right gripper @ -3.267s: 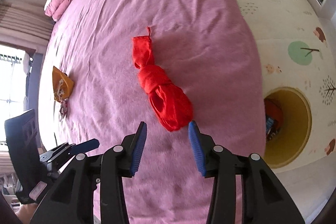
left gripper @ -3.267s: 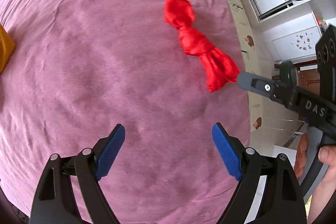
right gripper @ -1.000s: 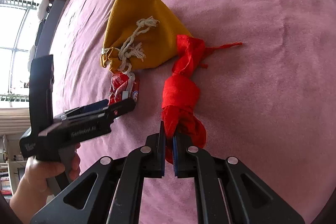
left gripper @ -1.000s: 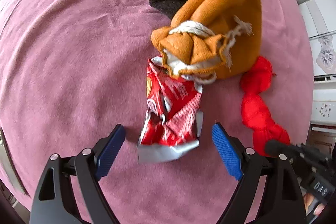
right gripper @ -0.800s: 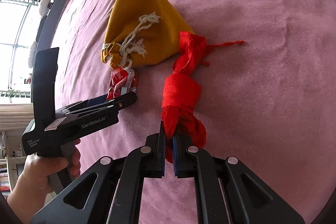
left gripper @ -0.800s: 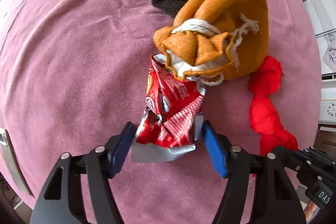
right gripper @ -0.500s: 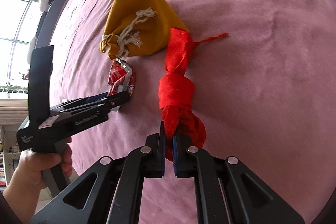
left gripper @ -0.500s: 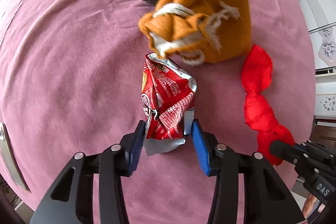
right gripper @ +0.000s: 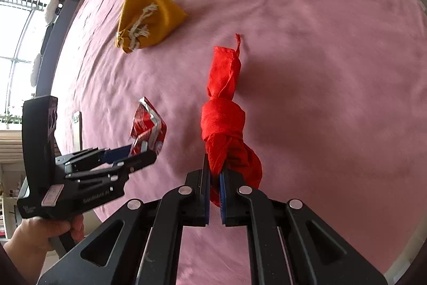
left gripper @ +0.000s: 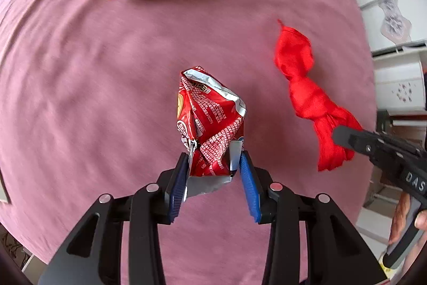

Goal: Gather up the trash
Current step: 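Carry the wrapper and ribbon over the yellow bin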

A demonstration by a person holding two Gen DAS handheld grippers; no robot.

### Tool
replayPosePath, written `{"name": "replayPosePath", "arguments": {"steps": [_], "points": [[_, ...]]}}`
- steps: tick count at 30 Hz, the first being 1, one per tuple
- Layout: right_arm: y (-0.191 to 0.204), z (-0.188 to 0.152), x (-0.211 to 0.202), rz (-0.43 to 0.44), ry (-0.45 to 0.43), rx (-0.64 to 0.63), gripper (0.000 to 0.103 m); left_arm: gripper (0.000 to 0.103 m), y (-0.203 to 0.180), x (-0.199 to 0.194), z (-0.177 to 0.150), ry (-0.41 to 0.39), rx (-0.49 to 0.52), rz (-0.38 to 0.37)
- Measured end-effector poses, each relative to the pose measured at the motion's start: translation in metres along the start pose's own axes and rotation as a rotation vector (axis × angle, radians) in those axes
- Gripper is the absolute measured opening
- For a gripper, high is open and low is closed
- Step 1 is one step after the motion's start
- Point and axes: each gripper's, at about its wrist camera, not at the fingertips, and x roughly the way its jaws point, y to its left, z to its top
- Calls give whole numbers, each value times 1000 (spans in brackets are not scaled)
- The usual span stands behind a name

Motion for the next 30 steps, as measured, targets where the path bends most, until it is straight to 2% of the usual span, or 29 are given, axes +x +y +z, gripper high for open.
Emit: {"name": "replayPosePath", "arguments": {"steps": [5, 14, 18, 21, 30], "points": [[-35, -35, -30, -16, -32, 41, 6, 40, -50, 17, -13, 32, 67, -23], [-123, -91, -89, -46, -92, 143, 6, 40, -169, 47, -27, 69, 214, -66], [-164, -108, -115, -58, -119, 184, 6, 40, -234, 59, -30, 81, 293, -73], [-197, -122, -134, -65, -141, 219, 6, 40, -280, 69, -46, 91, 341, -75], [-292, -149, -183, -84, -200, 326, 6, 40, -381, 92, -54, 129, 448, -80]]}}
